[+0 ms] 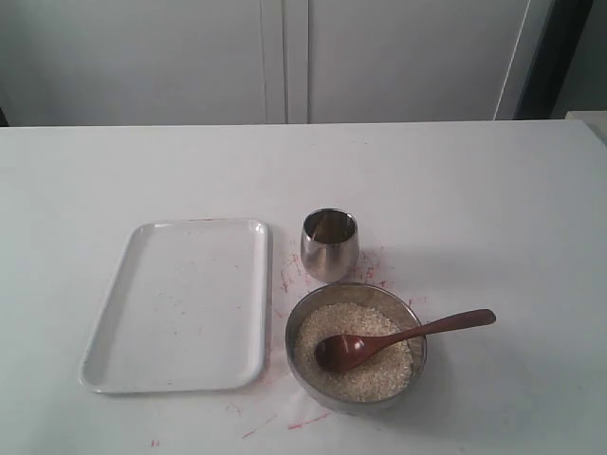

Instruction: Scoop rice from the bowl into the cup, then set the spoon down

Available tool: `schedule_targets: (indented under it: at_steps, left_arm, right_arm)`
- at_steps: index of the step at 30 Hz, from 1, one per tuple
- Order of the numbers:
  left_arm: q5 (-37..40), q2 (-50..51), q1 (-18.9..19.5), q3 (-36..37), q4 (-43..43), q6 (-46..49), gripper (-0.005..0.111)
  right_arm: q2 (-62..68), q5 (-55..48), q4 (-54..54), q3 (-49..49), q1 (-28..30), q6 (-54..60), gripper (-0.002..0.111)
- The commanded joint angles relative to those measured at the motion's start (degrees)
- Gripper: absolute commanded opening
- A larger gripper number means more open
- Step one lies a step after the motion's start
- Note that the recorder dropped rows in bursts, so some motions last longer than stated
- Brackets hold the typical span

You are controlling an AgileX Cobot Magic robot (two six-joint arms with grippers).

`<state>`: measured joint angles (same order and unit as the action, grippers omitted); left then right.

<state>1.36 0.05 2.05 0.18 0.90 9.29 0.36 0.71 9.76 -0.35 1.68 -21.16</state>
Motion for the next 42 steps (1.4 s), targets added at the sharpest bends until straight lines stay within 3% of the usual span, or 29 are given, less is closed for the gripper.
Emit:
schedule_targets:
  at_steps: [1,14,17,19,22,29,32,33,37,42]
  left_arm:
    - [-0.1,-0.1,-0.2,-0.2,-0.4,-0.1,0.014]
    - [-0.1,-0.1,-0.2,-0.2,-0.4,-0.1,0.014]
    - [-0.1,-0.1,-0.2,-0.2,-0.4,-0.1,0.014]
    - [-0.1,-0.1,-0.2,-0.2,-0.4,-0.1,0.014]
    - [-0.1,-0.1,-0.2,-0.2,-0.4,-0.1,0.014]
    - [-0.1,-0.1,-0.2,-0.2,-0.4,-0.1,0.014]
    - [-0.1,-0.1,-0.1,-0.2,-0.4,-0.1,0.014]
    - [-0.1,-0.1,-0.1,-0.2,-0.4,-0.1,0.014]
    - [-0.1,-0.1,-0.1,-0.2,-0.4,-0.1,0.014]
    - [-0.1,-0.1,-0.1,-0.2,-0.4,-0.1,0.014]
  right_arm:
    - [-0.4,5.4,-0.1,0.3,0.6,-16.6,0.0]
    - [-0.4,6.7,-0.1,0.3,0.6,-22.0,0.0]
    - [-0.4,-1.8,-0.1,-3.1,0.6,-25.6,0.0]
    - [0.0,-13.7,-0.1,-10.4,0.6,-23.1,0.0]
    - [6.6,-22.5,-0.1,-20.8,0.5,-15.1,0.0]
    - [38.7,-48.6,-0.4,-51.2,-1.8,10.9,0.0]
    - [49.1,-53.3,-0.8,-60.4,-8.8,14.3,0.0]
    - [53.7,-57.6,1.5,-64.5,-13.4,16.0,0.0]
    - [63.9,-68.4,10.9,-70.8,-21.6,18.0,0.0]
    - [69.7,-68.2,12.8,-72.2,-22.2,18.8,0.0]
